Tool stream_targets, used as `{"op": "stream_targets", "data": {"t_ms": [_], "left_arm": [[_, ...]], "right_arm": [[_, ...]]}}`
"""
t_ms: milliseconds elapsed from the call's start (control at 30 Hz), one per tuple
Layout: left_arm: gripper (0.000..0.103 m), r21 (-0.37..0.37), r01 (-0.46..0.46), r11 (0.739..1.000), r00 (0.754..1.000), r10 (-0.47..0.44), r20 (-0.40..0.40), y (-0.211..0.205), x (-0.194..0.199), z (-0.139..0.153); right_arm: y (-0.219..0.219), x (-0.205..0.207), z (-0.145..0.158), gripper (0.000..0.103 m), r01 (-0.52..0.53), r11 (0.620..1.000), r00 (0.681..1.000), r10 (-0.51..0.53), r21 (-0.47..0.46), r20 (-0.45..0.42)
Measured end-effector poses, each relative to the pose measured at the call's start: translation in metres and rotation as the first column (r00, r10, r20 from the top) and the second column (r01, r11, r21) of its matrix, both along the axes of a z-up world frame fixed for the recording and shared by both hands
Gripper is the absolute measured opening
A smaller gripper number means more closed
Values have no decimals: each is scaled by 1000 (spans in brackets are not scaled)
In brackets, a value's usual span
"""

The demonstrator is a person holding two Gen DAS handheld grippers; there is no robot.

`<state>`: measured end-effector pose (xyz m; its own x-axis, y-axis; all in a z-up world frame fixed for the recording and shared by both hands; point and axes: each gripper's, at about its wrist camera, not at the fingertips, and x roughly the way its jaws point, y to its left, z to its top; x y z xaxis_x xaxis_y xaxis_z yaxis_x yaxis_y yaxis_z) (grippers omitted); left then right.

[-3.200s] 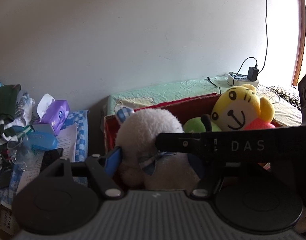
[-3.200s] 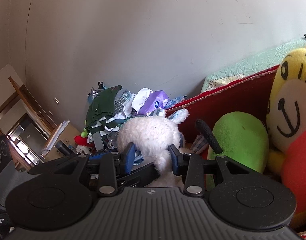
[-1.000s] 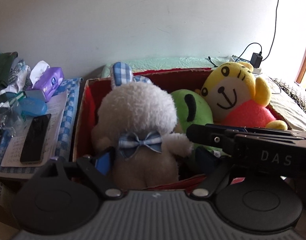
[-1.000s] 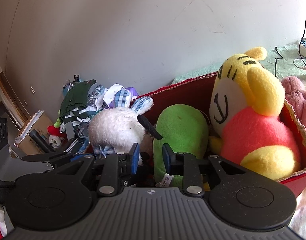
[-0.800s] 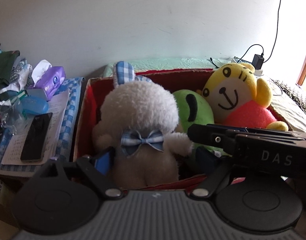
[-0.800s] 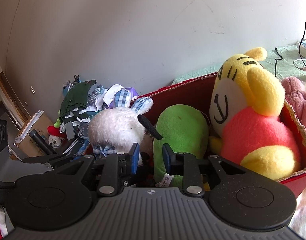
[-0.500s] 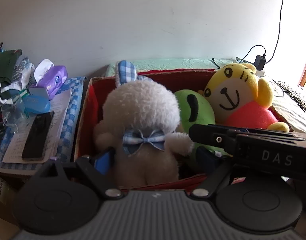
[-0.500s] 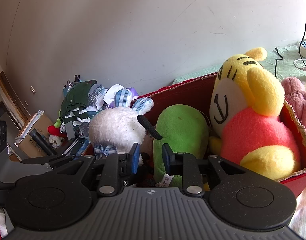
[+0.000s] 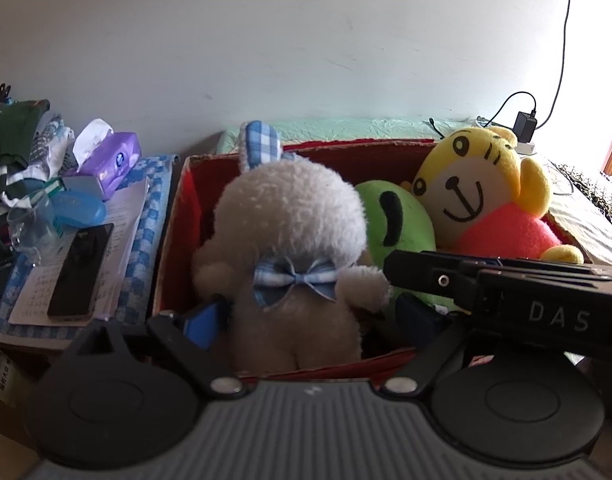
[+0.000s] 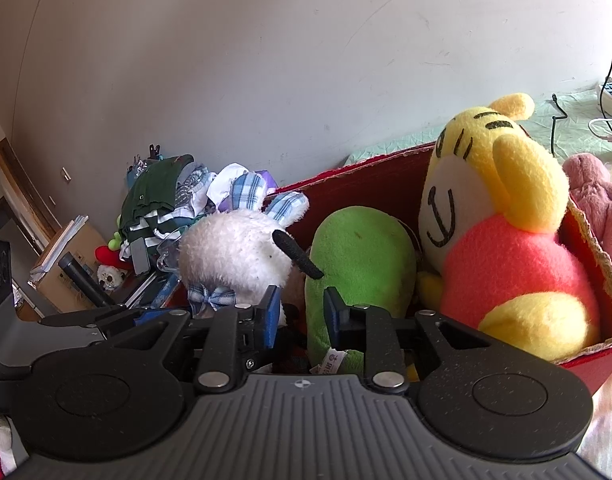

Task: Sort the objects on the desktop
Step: 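Hold the white bunny in the box with both grippers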

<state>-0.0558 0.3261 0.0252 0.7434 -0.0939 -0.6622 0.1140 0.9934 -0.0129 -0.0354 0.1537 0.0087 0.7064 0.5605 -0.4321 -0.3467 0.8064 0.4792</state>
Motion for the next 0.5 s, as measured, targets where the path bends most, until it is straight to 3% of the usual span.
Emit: {"op": "stream_targets", "data": {"t_ms": [500], "left_arm": [[94, -9, 1, 1000, 1000, 0, 20, 3, -2, -2]], "right_arm": [[0, 0, 0, 25, 8, 1000, 1000, -8, -5, 21]]}}
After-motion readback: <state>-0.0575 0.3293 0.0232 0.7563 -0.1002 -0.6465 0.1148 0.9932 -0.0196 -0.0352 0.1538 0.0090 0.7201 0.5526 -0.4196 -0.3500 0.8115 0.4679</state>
